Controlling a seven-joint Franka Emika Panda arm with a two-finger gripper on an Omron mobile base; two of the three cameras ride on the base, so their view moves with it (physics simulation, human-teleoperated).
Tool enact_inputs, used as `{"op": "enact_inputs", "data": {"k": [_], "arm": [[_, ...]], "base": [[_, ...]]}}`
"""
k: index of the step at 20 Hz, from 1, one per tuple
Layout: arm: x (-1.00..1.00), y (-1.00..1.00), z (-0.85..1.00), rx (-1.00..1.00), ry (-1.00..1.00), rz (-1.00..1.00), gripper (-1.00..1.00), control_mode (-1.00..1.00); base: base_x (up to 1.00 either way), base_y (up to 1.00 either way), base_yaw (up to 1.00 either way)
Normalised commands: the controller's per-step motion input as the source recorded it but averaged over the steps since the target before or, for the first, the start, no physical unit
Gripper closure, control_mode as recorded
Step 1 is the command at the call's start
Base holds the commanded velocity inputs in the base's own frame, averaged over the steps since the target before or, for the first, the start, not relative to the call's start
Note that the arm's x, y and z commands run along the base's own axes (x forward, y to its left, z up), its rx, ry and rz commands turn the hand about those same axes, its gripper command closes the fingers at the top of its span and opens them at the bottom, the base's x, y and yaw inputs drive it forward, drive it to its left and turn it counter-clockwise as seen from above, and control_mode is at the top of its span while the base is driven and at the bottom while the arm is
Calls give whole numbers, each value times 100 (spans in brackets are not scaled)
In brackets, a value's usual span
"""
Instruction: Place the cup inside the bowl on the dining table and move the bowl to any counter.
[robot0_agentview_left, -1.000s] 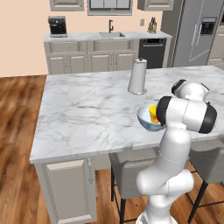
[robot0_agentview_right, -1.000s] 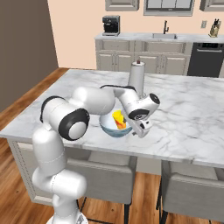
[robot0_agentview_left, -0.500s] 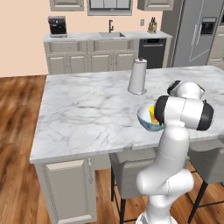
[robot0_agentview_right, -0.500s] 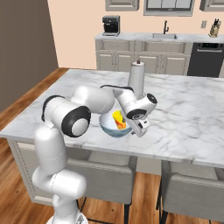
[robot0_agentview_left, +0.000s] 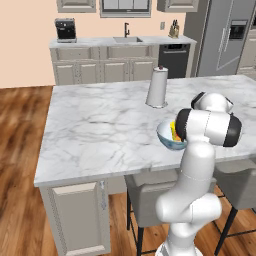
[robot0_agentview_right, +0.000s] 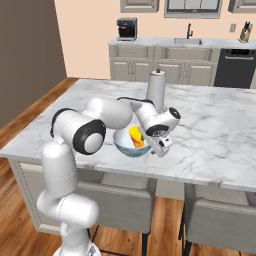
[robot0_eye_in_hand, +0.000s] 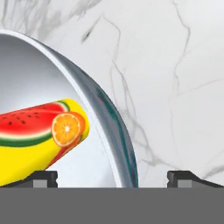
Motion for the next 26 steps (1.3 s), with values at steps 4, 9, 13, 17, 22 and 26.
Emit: {"op": "enact_inputs", "data": {"k": [4, 9, 13, 17, 22, 26], "arm": [[0, 0, 0, 0, 0, 0, 100, -100], [0, 0, 0, 0, 0, 0, 100, -100], [0, 0, 0, 0, 0, 0, 100, -100], [0, 0, 24, 0, 0, 0, 100, -100], [0, 0, 37, 1, 0, 1, 100, -100], [-14, 0, 44, 3, 0, 3, 100, -100]], "base": [[0, 0, 0], [0, 0, 0], [0, 0, 0], [0, 0, 0], [0, 0, 0], [0, 0, 0]]}}
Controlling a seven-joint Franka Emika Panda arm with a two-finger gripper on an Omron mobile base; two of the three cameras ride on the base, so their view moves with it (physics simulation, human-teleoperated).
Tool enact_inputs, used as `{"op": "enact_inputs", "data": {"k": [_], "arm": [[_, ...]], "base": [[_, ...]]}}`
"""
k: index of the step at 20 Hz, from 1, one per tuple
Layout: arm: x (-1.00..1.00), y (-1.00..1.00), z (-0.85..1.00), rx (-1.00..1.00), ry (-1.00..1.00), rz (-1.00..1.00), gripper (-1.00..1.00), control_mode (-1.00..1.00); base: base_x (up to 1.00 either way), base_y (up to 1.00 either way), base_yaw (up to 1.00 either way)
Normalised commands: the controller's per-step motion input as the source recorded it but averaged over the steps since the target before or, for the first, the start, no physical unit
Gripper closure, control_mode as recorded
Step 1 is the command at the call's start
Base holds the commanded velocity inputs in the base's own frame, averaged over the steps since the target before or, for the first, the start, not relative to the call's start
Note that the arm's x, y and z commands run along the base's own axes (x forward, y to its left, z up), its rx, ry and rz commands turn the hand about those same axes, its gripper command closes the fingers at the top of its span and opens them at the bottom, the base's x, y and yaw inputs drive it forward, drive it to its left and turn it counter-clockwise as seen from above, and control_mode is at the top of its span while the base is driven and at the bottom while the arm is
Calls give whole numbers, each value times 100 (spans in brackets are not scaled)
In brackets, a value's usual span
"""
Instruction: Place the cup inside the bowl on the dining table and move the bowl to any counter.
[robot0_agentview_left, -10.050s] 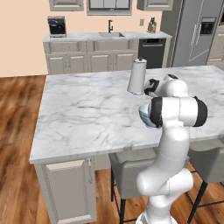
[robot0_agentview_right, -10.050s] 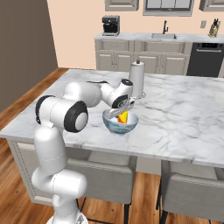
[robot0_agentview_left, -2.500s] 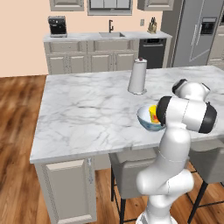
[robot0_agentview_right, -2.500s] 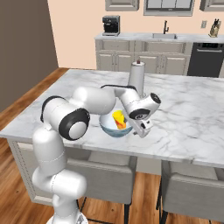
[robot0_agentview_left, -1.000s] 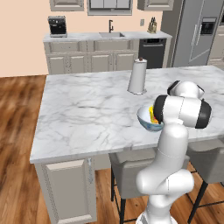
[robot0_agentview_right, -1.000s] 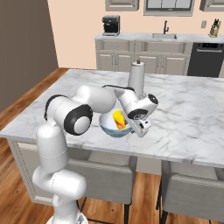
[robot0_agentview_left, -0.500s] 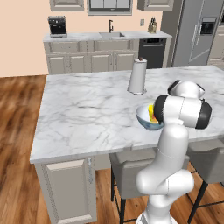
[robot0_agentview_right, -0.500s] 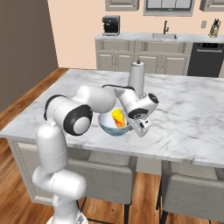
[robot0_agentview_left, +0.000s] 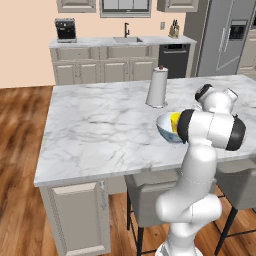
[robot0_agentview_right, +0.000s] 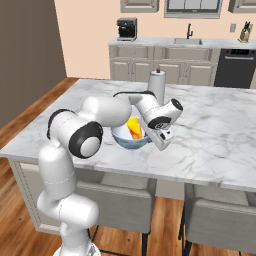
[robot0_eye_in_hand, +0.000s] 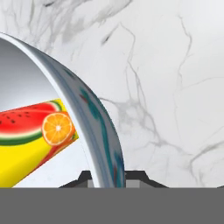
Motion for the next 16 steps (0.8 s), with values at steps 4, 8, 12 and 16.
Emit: {"op": "enact_inputs", "data": {"k": [4, 8, 12, 16], "arm": [[-29, 0, 41, 1, 0, 3, 100, -100], [-42, 0, 48, 0, 1, 5, 100, -100], [-43, 0, 53, 0, 1, 3, 100, -100], [-48, 0, 53, 0, 0, 1, 100, -100]], "base": [[0, 0, 0], [0, 0, 0], [0, 0, 0], [0, 0, 0]]}}
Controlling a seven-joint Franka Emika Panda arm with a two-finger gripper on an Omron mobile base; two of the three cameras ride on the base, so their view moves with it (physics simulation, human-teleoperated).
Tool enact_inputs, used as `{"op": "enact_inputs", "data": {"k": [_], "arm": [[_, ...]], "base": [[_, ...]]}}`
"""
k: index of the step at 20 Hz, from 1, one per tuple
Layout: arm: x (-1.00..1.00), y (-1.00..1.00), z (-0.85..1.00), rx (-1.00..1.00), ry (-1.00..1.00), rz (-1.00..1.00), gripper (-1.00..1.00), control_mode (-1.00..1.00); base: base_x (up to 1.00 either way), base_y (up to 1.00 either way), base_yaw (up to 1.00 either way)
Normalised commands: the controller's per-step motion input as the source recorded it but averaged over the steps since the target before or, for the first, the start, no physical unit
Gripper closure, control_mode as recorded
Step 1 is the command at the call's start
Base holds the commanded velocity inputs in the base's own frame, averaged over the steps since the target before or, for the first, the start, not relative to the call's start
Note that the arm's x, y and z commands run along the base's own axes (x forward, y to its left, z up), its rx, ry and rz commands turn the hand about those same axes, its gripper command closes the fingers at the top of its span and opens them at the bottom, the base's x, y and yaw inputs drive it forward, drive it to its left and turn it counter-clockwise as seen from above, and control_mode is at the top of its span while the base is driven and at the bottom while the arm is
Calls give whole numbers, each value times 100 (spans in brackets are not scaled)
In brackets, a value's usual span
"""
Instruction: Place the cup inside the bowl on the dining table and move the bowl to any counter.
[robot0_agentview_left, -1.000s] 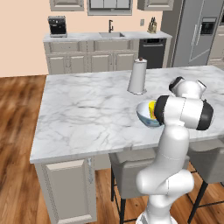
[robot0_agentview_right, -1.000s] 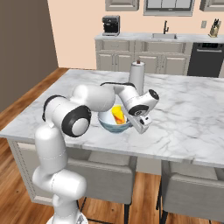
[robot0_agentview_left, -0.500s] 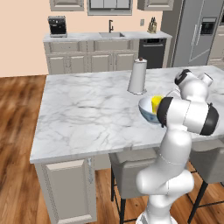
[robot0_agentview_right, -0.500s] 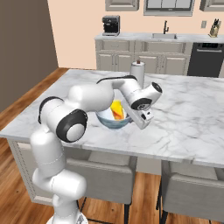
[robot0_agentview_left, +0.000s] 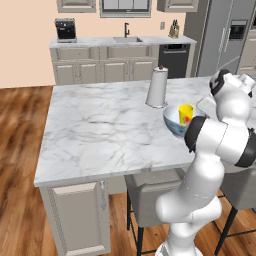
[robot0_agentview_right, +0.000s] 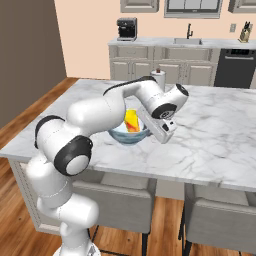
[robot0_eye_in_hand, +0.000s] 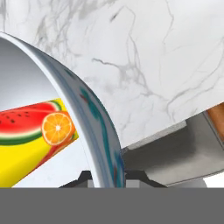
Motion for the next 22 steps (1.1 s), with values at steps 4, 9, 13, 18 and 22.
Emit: {"op": "enact_inputs", "data": {"k": [4, 9, 13, 18, 22], "arm": [[-62, 0, 61, 0, 0, 0, 100, -100], [-48, 4, 52, 0, 0, 0, 100, -100], [-37, 8, 32, 0, 0, 0, 100, -100], [-7, 3, 1, 0, 0, 0, 100, -100], [0, 0, 0, 0, 0, 0, 100, -100]], "base": [[0, 0, 0], [0, 0, 0], [0, 0, 0], [0, 0, 0], [0, 0, 0]]}}
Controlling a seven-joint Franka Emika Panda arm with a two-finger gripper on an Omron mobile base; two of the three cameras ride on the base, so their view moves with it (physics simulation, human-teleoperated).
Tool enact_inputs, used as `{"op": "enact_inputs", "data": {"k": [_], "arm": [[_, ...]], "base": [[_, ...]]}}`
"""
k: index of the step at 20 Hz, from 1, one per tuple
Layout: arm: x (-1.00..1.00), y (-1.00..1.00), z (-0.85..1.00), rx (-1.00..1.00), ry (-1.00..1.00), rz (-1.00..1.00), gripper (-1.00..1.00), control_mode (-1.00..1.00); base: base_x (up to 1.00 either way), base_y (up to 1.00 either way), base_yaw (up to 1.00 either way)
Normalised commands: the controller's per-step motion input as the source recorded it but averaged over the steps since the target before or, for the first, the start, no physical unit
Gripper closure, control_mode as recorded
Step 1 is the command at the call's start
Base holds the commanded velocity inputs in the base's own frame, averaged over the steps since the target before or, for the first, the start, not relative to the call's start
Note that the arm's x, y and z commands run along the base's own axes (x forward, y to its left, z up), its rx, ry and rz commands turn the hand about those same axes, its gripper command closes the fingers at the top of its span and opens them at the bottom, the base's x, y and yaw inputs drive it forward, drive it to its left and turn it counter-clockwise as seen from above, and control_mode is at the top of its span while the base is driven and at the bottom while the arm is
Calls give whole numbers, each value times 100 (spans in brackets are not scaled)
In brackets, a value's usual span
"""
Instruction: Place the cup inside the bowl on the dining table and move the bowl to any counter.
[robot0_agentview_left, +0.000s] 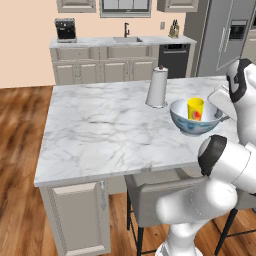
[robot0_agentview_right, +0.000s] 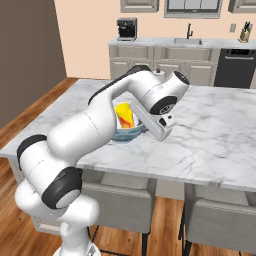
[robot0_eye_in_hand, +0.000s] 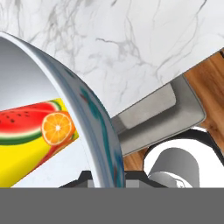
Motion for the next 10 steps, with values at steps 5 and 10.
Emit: {"op": "enact_inputs", "data": {"k": [5, 10], "arm": [[0, 0, 0, 0, 0, 0, 100, 100], [0, 0, 0, 0, 0, 0, 100, 100]], "base": [[0, 0, 0], [-6, 35, 0]]}}
